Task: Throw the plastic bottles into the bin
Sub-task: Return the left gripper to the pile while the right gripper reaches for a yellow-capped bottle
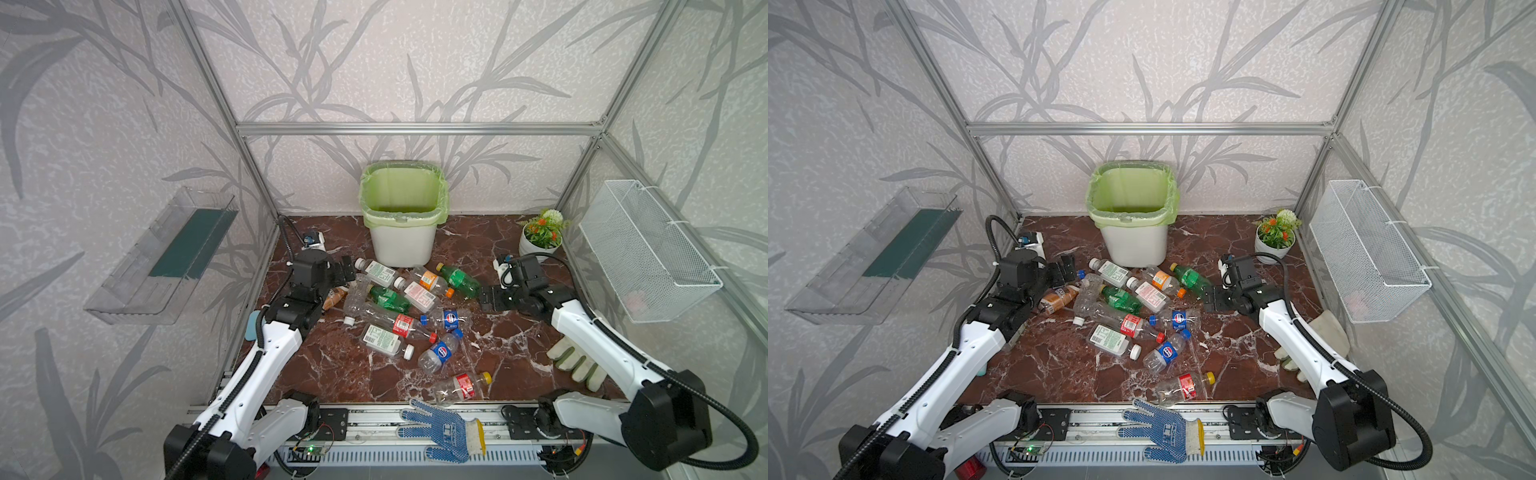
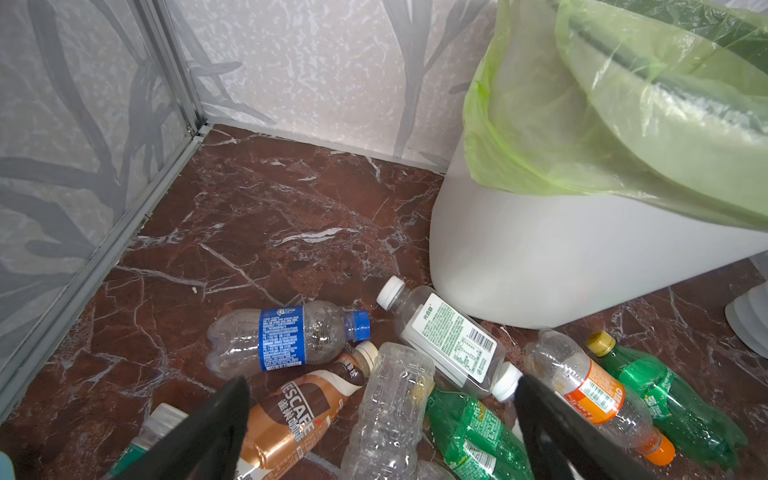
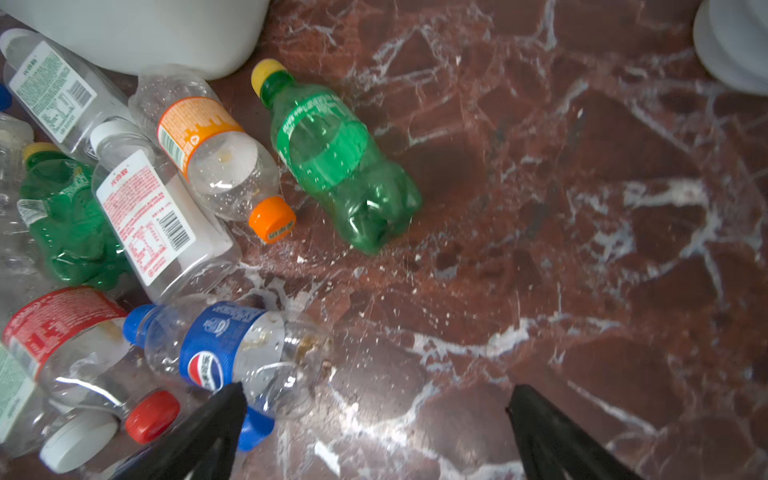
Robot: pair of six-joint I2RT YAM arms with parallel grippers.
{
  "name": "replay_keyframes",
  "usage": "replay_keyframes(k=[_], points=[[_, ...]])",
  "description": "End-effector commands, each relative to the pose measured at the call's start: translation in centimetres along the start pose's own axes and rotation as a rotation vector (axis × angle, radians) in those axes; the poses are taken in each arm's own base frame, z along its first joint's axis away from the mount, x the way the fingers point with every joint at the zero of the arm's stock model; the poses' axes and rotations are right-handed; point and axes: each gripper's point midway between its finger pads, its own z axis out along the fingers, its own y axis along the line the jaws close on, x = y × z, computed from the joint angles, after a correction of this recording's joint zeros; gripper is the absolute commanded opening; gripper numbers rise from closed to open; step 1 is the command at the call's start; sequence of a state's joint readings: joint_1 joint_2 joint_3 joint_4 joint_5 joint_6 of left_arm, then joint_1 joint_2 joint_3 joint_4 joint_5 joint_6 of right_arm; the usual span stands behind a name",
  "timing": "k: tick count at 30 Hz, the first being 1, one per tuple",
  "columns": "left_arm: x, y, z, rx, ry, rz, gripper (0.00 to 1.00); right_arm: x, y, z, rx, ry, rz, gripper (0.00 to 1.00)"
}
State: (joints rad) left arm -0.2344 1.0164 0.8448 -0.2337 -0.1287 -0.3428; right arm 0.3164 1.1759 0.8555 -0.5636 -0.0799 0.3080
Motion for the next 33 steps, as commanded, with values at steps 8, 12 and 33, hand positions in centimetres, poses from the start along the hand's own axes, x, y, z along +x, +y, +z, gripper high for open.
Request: replay_keyframes(k=[8, 12, 33], points=[[1.4, -0.5, 0.9, 0.026, 0.05, -0.015, 0.99, 10.9, 2.9, -4.1, -0.071, 0.301, 0.504, 0.99], [1.6, -0.5, 0.9, 0.028, 0.054, -0.031, 0.99, 13.1, 4.8, -4.6, -0.101, 0.37, 0.661, 0.99], [4.0, -1.0, 1.1, 0.069, 0.135, -0.078, 0.99, 21.5, 11.2, -3.1, -0.047, 0.617, 0.907, 0.99]])
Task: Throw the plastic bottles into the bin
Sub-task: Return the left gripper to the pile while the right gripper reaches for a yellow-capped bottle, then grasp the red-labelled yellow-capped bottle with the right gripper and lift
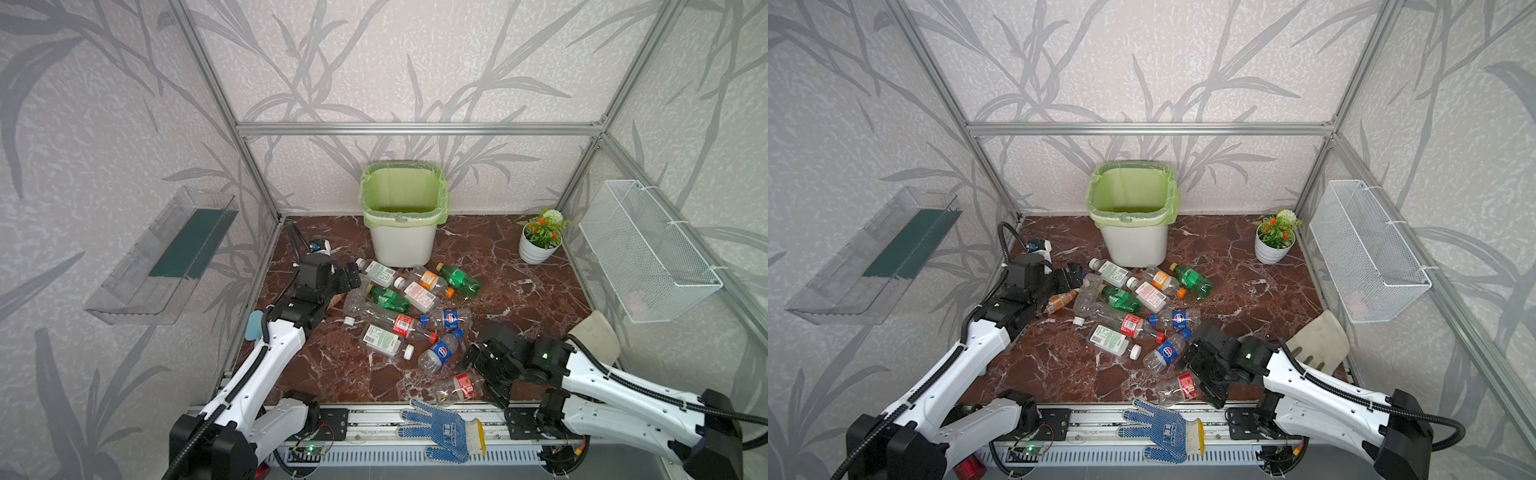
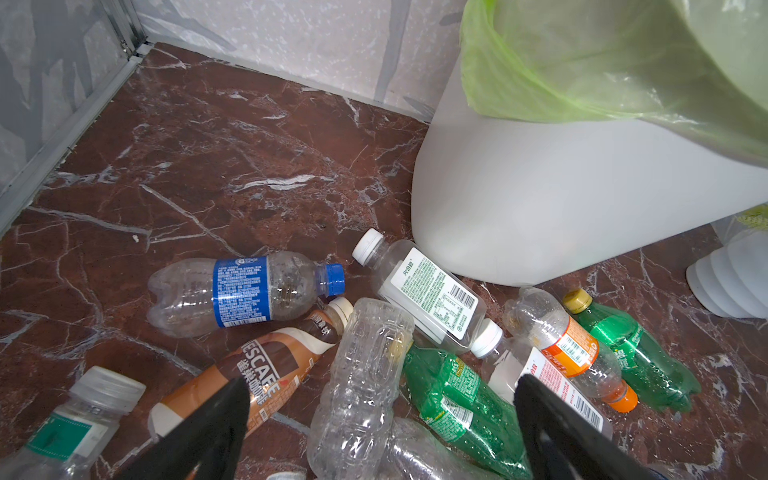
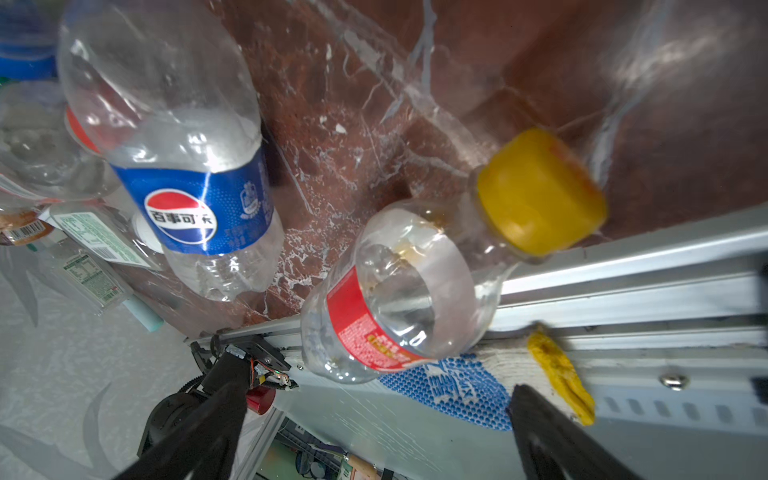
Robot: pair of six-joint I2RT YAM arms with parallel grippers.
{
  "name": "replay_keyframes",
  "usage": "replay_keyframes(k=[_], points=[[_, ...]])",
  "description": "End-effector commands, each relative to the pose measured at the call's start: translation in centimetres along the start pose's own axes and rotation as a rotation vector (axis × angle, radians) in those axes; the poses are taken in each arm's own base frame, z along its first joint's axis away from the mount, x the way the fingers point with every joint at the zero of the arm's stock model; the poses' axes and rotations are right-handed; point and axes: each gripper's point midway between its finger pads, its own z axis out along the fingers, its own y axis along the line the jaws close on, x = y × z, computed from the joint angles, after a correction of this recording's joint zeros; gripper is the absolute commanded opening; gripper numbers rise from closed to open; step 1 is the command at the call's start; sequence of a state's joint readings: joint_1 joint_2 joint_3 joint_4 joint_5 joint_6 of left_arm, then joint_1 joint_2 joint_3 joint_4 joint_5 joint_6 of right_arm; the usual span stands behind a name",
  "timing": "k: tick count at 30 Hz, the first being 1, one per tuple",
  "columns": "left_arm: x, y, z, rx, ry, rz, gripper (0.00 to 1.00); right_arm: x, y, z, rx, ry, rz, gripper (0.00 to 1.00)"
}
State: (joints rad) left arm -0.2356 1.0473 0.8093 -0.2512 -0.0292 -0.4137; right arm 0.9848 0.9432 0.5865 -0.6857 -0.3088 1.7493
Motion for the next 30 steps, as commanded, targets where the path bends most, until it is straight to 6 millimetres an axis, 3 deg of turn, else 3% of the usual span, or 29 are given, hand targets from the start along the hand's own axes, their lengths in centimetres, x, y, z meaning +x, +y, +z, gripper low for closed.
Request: replay_keyframes(k=[1, 5, 10, 16, 20, 22, 24, 28, 30], points=[[0.8, 0.0, 0.1, 0.006, 0.025, -0.019, 0.99, -0.1, 0.2, 1.6, 0.007, -0.01, 0.065, 1.0], [1.0, 0.2, -0.1, 0.0, 0.033, -0.007, 0.99, 0.1, -0.2, 2.7, 0.032, -0.023, 0.075, 0.95], [1.0, 0.3, -0.2, -0.008, 0.027, -0.001, 0.99, -1.6, -2.2, 3.5, 0.096, -0.102, 0.119, 0.91], [1.1, 0.4, 0.0, -0.009, 0.031, 0.004, 0.99, -3.7, -4.0, 5.1, 0.107, -0.168, 0.155, 0.75], [1.3, 0.7, 0.0, -0.026, 0.043, 0.009, 0.99, -4.7, -3.9, 5.1, 0.089, -0.208, 0.146, 0.62], [1.4, 0.8, -0.1, -0.031, 0.043, 0.012, 0.99, -5.2, -3.8, 4.1, 0.097, -0.247, 0.113, 0.53], [1.5, 1.1, -0.1, -0.042, 0.041, 0.012, 0.99, -6.4, -2.8, 2.6, 0.066, -0.3, 0.088, 0.51], [1.9, 1.7, 0.0, -0.072, 0.049, 0.006, 0.99, -8.9, 0.9, -2.2, -0.05, -0.444, -0.003, 0.5], [2.1, 2.1, 0.0, -0.093, 0.052, 0.005, 1.0, -10.0, 3.9, -5.4, -0.126, -0.485, -0.094, 0.49]])
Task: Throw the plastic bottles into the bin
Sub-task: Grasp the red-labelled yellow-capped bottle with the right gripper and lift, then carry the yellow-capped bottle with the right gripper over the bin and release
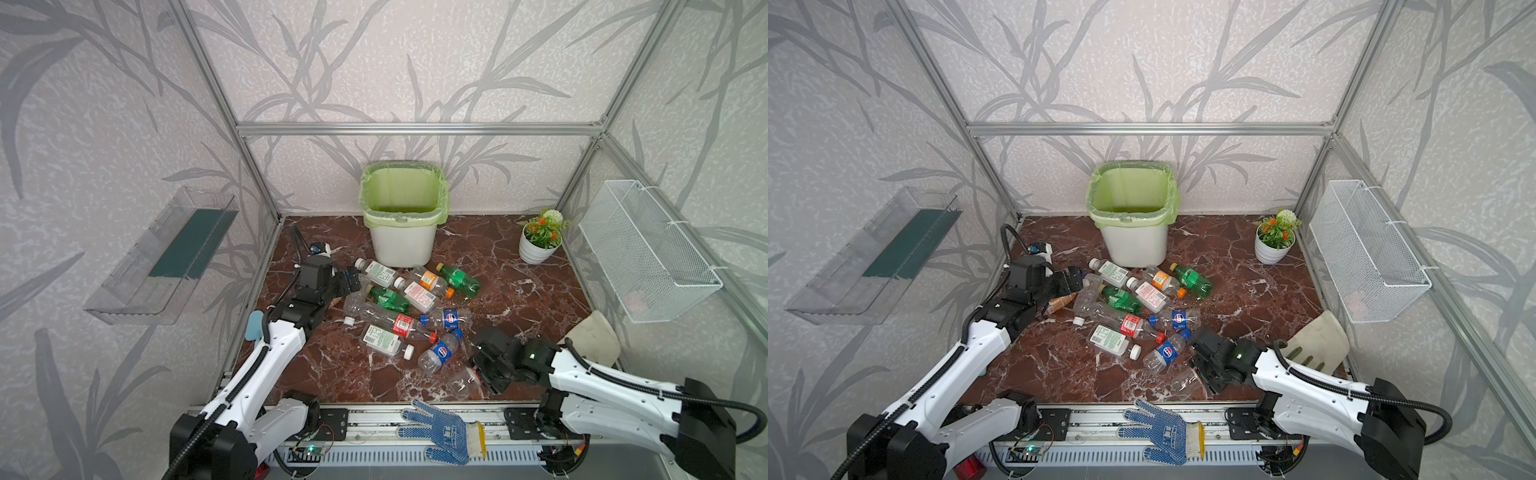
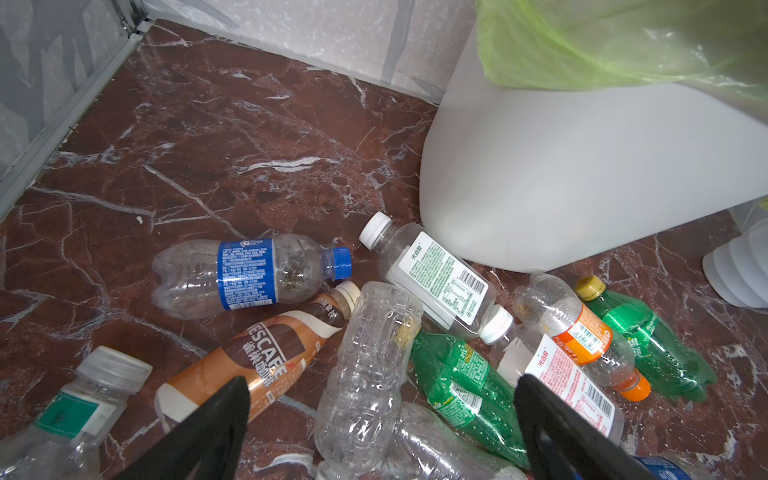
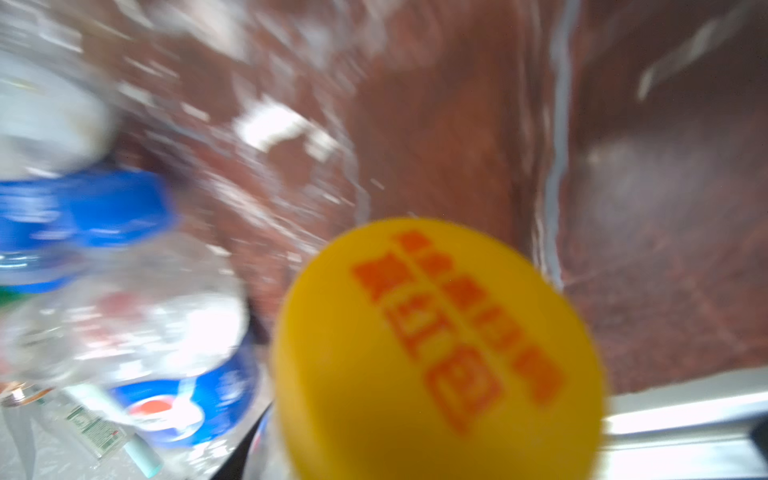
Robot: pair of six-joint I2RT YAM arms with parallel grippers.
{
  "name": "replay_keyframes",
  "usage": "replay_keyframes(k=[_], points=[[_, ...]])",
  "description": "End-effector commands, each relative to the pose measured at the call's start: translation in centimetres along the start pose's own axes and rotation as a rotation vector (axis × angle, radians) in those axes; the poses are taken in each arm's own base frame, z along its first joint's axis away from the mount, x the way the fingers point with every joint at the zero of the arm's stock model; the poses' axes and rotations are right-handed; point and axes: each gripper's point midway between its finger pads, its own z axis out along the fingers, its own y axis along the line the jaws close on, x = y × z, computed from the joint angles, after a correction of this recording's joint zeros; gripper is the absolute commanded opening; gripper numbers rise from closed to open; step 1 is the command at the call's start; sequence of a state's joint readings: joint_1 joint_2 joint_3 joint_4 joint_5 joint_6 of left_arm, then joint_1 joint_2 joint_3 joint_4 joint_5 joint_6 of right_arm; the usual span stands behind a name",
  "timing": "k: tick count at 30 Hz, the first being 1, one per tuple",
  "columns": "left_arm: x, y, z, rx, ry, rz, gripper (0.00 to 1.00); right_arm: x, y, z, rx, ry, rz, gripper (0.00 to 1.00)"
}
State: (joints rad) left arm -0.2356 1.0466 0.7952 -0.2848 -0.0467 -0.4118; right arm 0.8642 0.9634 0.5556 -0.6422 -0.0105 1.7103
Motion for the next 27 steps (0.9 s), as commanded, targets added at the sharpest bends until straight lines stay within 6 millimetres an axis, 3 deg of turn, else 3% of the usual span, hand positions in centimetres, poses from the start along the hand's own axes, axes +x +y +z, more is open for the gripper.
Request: replay_keyframes(k=[1, 6, 10, 12, 14, 17, 19, 20, 22, 24, 26, 27], points=[[0.9, 1.6, 0.0, -0.071, 0.015, -0.003, 0.99, -4.1, 5.2, -4.9, -0.133, -0.151, -0.197, 0.49], [1.5, 3.0, 0.5, -0.121, 0.023, -0.046, 0.99, -9.2, 15.9, -15.0, -0.36, -0.332, -0.499, 0.51], [2.2, 3.8, 1.1, -0.146, 0.049, -0.07, 0.99, -11.8, 24.0, -26.7, -0.562, -0.575, -0.728, 0.51], [2.4, 4.0, 1.2, -0.158, 0.059, -0.071, 0.99, -12.4, 26.7, -32.9, -0.661, -0.743, -0.797, 0.51], [2.6, 4.2, 1.3, -0.169, 0.068, -0.072, 0.99, -12.7, 28.3, -37.8, -0.749, -0.885, -0.819, 0.53], [2.9, 4.5, 1.4, -0.178, 0.075, -0.074, 0.99, -12.9, 30.2, -41.4, -0.867, -0.977, -0.795, 0.54], [2.9, 4.4, 1.5, -0.179, 0.079, -0.072, 0.99, -12.8, 32.3, -40.6, -0.964, -0.922, -0.766, 0.53], [2.9, 4.3, 1.6, -0.176, 0.081, -0.071, 0.99, -12.7, 34.1, -38.7, -1.011, -0.846, -0.764, 0.52], [2.9, 4.3, 1.8, -0.177, 0.092, -0.066, 0.99, -10.9, 38.3, -33.7, -1.019, -0.688, -0.831, 0.5], [3.0, 4.2, 1.8, -0.179, 0.108, -0.064, 0.99, -6.6, 42.5, -27.1, -0.952, -0.5, -1.034, 0.57], [3.0, 4.3, 1.9, -0.185, 0.117, -0.069, 0.99, -3.5, 44.7, -22.2, -0.836, -0.369, -1.19, 0.63], [3.1, 4.3, 1.9, -0.186, 0.119, -0.075, 0.99, -3.0, 45.1, -21.0, -0.763, -0.355, -1.236, 0.68]])
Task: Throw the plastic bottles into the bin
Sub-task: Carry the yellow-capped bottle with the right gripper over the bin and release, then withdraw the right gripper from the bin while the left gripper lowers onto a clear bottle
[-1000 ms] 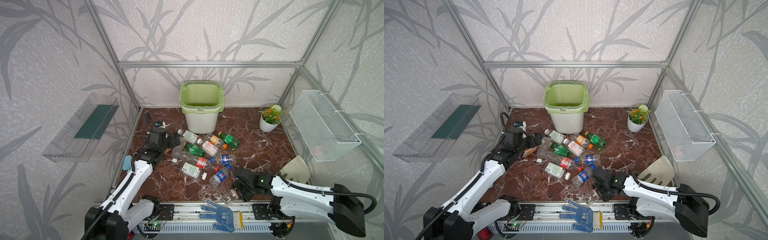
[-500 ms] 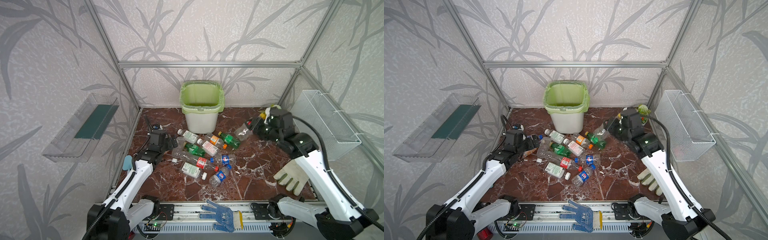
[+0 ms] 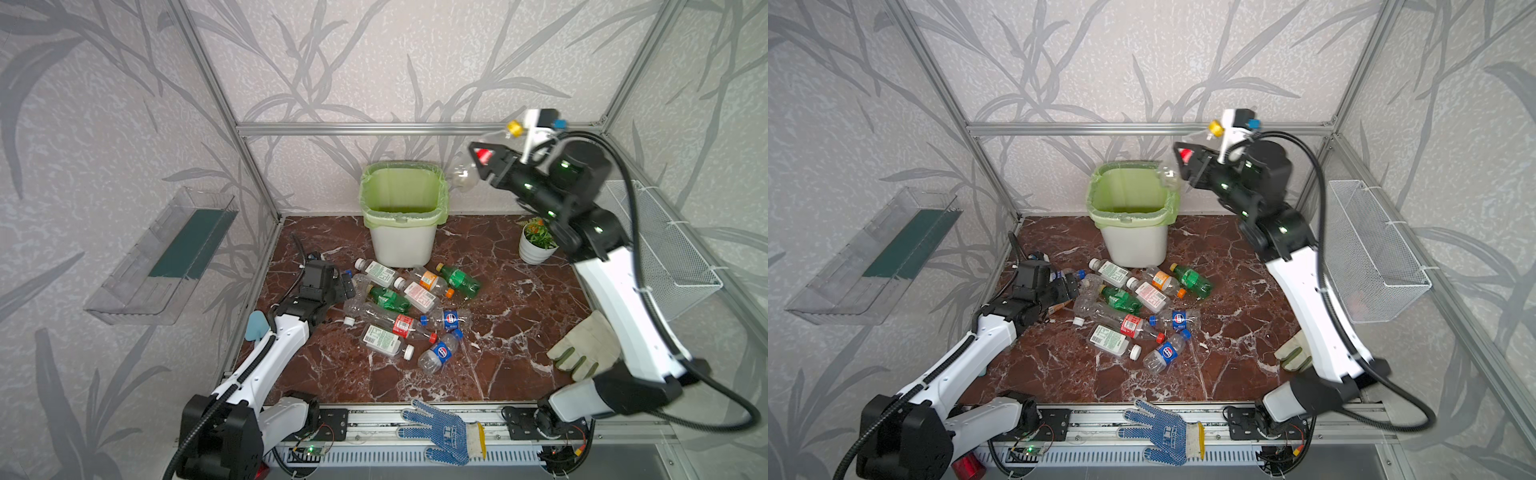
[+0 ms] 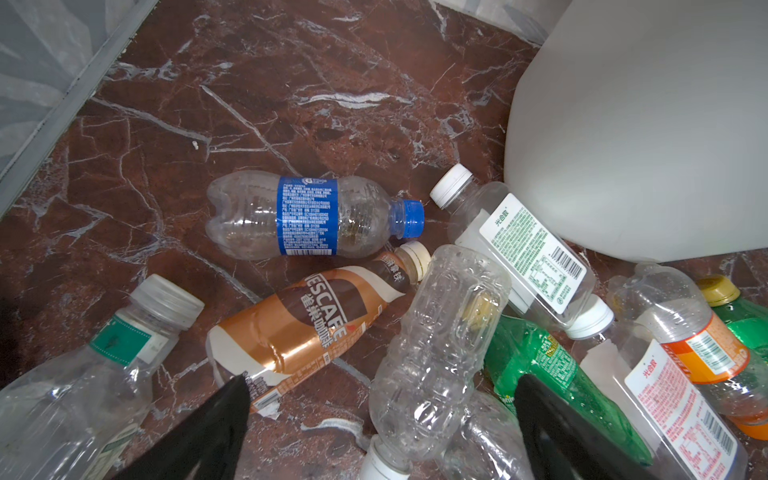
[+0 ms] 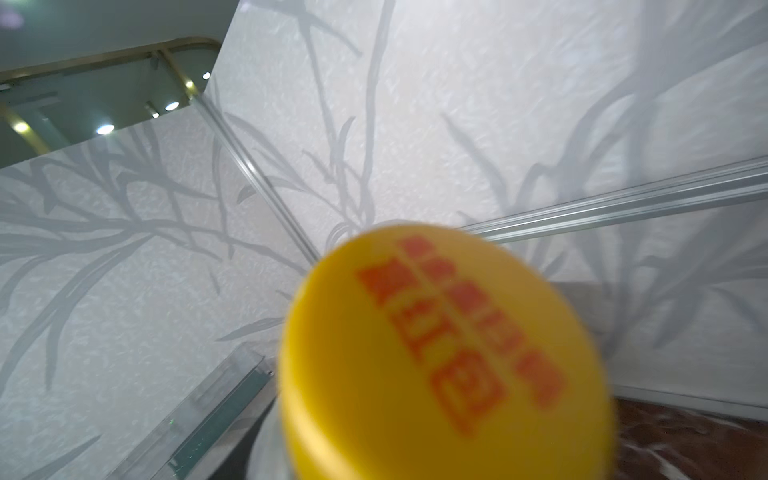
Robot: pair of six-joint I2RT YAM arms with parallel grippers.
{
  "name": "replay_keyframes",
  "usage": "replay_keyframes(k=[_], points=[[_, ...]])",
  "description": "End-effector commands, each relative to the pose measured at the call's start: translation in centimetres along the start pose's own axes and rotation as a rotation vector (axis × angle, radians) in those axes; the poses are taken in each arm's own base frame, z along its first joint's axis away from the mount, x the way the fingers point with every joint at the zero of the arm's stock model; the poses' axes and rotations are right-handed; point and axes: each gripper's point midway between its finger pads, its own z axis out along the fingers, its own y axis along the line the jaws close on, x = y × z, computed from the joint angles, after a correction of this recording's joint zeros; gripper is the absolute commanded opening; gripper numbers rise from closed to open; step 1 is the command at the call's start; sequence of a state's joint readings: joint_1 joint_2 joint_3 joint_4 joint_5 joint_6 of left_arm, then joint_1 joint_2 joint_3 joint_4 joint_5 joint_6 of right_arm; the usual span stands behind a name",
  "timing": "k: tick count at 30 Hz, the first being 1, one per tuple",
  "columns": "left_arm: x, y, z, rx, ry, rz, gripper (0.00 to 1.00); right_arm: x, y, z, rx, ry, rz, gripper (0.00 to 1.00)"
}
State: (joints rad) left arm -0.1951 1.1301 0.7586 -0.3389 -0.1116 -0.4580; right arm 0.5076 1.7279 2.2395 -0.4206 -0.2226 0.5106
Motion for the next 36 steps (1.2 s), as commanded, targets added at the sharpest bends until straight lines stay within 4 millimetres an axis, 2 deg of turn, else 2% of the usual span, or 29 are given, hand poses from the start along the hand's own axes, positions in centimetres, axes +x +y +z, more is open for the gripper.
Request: replay_keyframes(k=[1, 2, 3, 4, 5, 6, 8, 11, 14, 25, 29, 34, 36], points=[[-0.4, 0.3, -0.3, -0.021, 0.006, -0.034, 0.99, 11.4, -0.9, 5.9, 0.009, 0.409, -0.112, 0.75], [-0.4, 0.3, -0.4, -0.021, 0.004, -0.04, 0.99, 10.2, -1.1, 5.4, 0.035, 0.363, -0.128, 0.9], [-0.4, 0.4, -0.6, -0.024, 0.002, -0.042, 0.99, 9.4, -1.5, 5.2, 0.043, 0.35, -0.118, 0.99], [-0.4, 0.5, -0.8, -0.026, -0.005, -0.041, 0.99, 7.8, -1.5, 4.5, 0.056, 0.32, -0.102, 0.99], [-0.6, 0.7, -1.1, -0.033, -0.015, -0.039, 0.99, 7.2, -1.8, 4.0, 0.078, 0.295, -0.115, 0.99], [-0.8, 1.0, -1.4, -0.043, -0.027, -0.033, 0.99, 5.5, -1.4, 2.8, 0.087, 0.222, -0.14, 0.99], [-1.2, 1.2, -2.1, -0.052, -0.05, -0.02, 0.99, 3.7, -1.5, 0.7, 0.109, 0.114, -0.151, 0.99], [-1.6, 1.2, -2.8, -0.047, -0.066, -0.01, 0.99, 1.9, -2.6, -1.4, 0.177, 0.057, -0.126, 0.99], [-1.8, 1.1, -3.0, -0.042, -0.069, -0.011, 0.99, 2.3, -4.0, -1.7, 0.221, 0.085, -0.098, 0.99], [-2.5, 1.2, -3.0, -0.059, -0.082, -0.002, 0.99, 3.4, -4.5, -1.7, 0.209, 0.082, -0.082, 0.99], [-2.3, 1.4, -2.7, -0.073, -0.072, 0.001, 0.99, 4.3, -5.4, -2.0, 0.222, 0.095, -0.078, 0.99], [-1.8, 1.9, -2.1, -0.096, -0.038, 0.033, 0.99, 6.7, -7.8, -3.4, 0.242, 0.106, -0.056, 0.99], [-1.8, 1.7, -1.9, -0.088, -0.023, 0.067, 0.99, 8.2, -9.6, -4.3, 0.256, 0.134, -0.032, 0.99]])
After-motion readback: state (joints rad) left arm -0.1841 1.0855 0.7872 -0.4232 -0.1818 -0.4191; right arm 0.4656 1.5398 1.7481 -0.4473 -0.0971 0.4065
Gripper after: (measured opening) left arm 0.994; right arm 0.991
